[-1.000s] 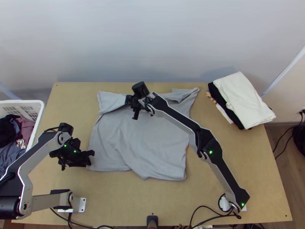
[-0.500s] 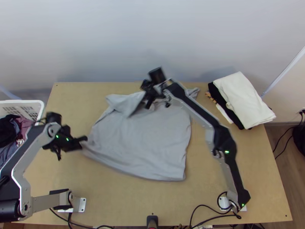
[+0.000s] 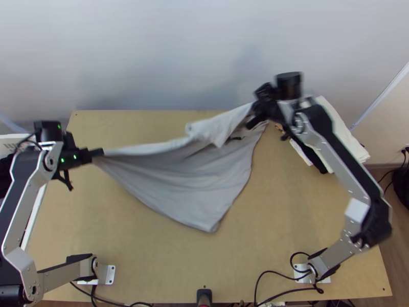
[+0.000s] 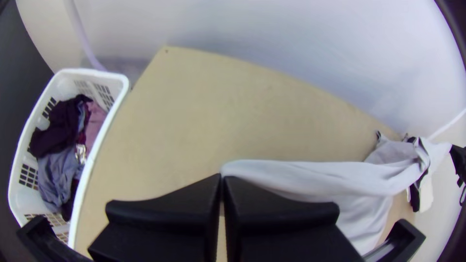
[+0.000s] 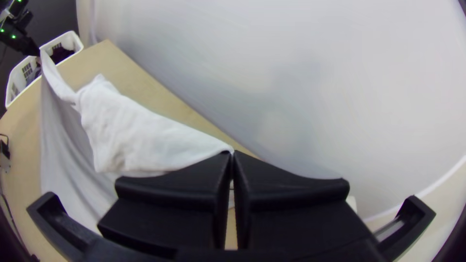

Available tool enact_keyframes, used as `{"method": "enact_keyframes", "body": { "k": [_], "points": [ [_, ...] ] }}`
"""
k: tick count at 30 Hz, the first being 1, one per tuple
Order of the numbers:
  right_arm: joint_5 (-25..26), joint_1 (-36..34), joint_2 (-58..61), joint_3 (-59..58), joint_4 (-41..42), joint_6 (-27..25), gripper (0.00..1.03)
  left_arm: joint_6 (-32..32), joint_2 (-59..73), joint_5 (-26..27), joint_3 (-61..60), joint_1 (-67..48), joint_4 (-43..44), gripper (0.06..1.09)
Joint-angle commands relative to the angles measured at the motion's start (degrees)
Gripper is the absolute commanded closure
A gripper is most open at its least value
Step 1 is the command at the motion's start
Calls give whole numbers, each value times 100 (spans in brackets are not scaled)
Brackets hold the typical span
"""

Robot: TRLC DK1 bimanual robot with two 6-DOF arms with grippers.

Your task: Fold the t-shirt

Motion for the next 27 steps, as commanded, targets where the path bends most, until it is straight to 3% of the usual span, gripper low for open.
{"method": "enact_keyframes", "body": {
  "k": [1, 8, 13, 27],
  "points": [
    [74, -381, -524, -9, 35, 122, 100, -70, 159, -303, 811, -57, 117, 104],
    [74, -1032, -972, 325, -115, 184, 100, -114, 581, -724, 2481, -65, 126, 105],
    [92, -1286, -1640, 378, 272, 78, 100, -316, 546, -1102, 3307, -127, 275, 104],
    [399, -1269, -3002, 1327, 492, -379, 100, -334, -1080, -1577, 3492, -145, 1435, 105]
  ]
}}
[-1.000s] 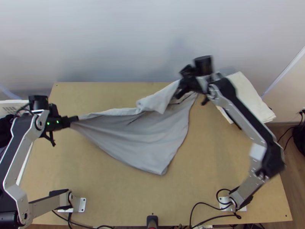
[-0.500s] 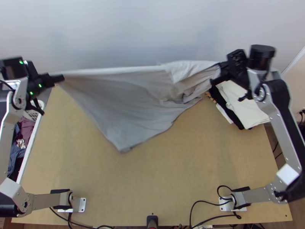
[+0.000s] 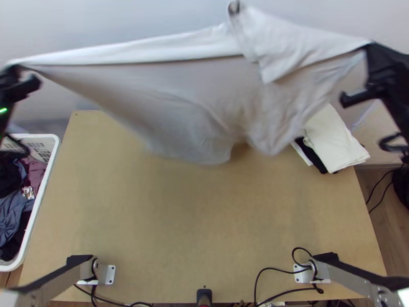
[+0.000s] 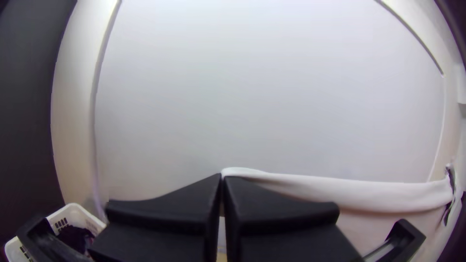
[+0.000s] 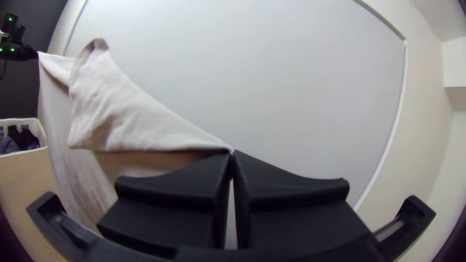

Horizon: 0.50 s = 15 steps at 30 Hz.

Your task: Fold the t-shirt

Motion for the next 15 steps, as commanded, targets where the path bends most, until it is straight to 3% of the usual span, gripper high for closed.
{"method": "enact_keyframes", "body": {
  "k": [1, 15],
  "points": [
    [452, -178, -487, 131, 175, -272, 100, -19, -440, -508, 152, 148, 218, 105],
    [566, -178, -2825, -458, -405, -281, 100, -107, -2690, -491, -499, 403, 543, 105]
  ]
}}
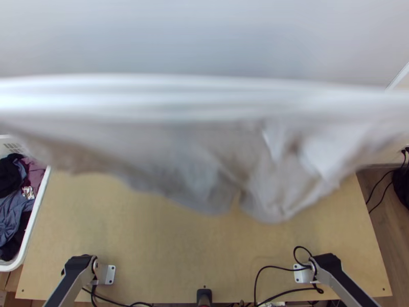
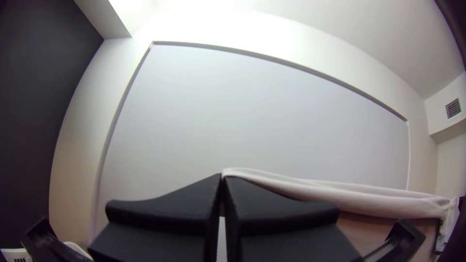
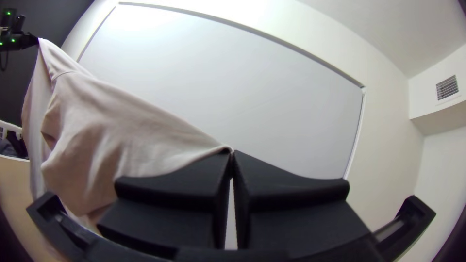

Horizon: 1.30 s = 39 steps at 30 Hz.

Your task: Fold the t-shirt

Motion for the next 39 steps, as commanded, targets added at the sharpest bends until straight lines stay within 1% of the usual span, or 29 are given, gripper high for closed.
{"method": "enact_keyframes", "body": {
  "k": [1, 8, 11, 15, 17, 19, 21, 25, 30, 32, 33, 37, 39],
  "points": [
    [568, -240, -616, -97, -6, -23, 100, -158, -505, -471, -206, 338, 117, 105],
    [630, -398, -906, -115, -331, 4, 100, -237, -1323, -269, -944, 479, 55, 105],
    [656, -363, -932, -466, -331, 91, 100, -395, -1507, -233, -1472, 479, -76, 105],
    [647, -204, -1073, -1503, -296, 390, 100, -492, -1973, 21, -2702, 479, -120, 105],
    [647, -73, -1161, -2075, -234, 645, 100, -483, -2246, 162, -3493, 479, -85, 105],
    [595, -73, -1196, -2716, -181, 821, 100, -456, -2465, 285, -4258, 479, 82, 105],
    [419, -11, -1222, -3349, -23, 926, 100, -395, -2562, 417, -4917, 461, 178, 105],
    [261, 182, -1003, -4237, 276, 1102, 100, -342, -2571, 487, -6042, 356, 565, 105],
    [-161, 200, -308, -5036, 618, 1269, 100, -360, -1947, 540, -6807, 92, 1128, 105],
    [-249, 200, -1, -5256, 873, 1322, 100, -412, -1542, 549, -6956, 66, 1550, 105],
    [-346, 200, 263, -5309, 979, 1322, 100, -430, -1244, 549, -6956, 57, 1664, 105],
    [-434, 174, 1309, -5309, 1392, 1401, 100, -606, -40, 540, -6850, 39, 2261, 105],
    [-451, 147, 1801, -5247, 1699, 1401, 100, -667, 646, 540, -6640, 4, 2323, 105]
  ]
}}
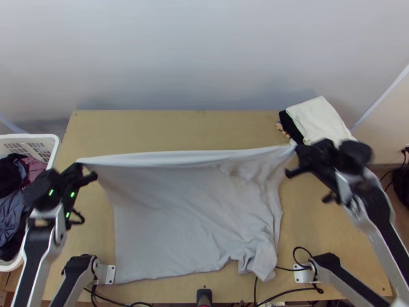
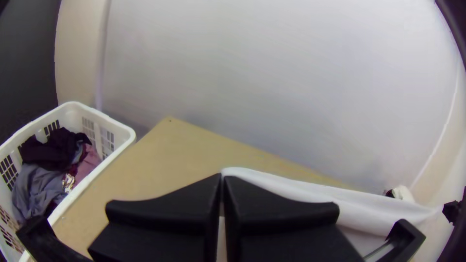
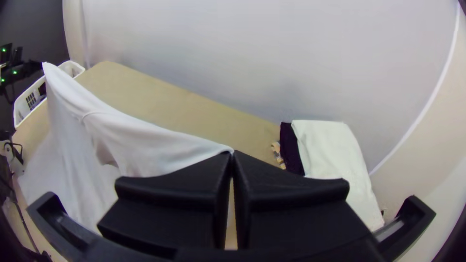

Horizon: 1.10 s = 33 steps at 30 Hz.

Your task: Fold the t-shirt

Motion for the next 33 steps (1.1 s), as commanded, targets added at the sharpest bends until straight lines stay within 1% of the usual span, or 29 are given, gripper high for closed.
{"method": "enact_keyframes", "body": {
  "k": [1, 8, 13, 16, 21, 27, 33],
  "points": [
    [34, -111, 819, 97, 397, 138, 100, -338, 1056, -159, 301, -18, 251, 105],
    [8, -269, 2700, 756, 881, 138, 100, -584, 3262, -151, 1241, 0, 717, 105],
    [8, -251, 3755, 1494, 1056, 102, 100, -602, 4678, -151, 2269, -27, 779, 105],
    [8, -260, 4335, 1978, 1065, 67, 100, -593, 5381, -159, 2885, -27, 796, 105],
    [8, -322, 5099, 2760, 1030, 67, 100, -566, 6189, -159, 3720, -88, 708, 105],
    [16, -348, 6233, 4307, 415, 120, 100, -575, 7095, -159, 4695, -88, 436, 105],
    [8, -427, 7551, 6495, -587, 305, 100, -584, 7877, -230, 5636, -88, 102, 105]
  ]
}}
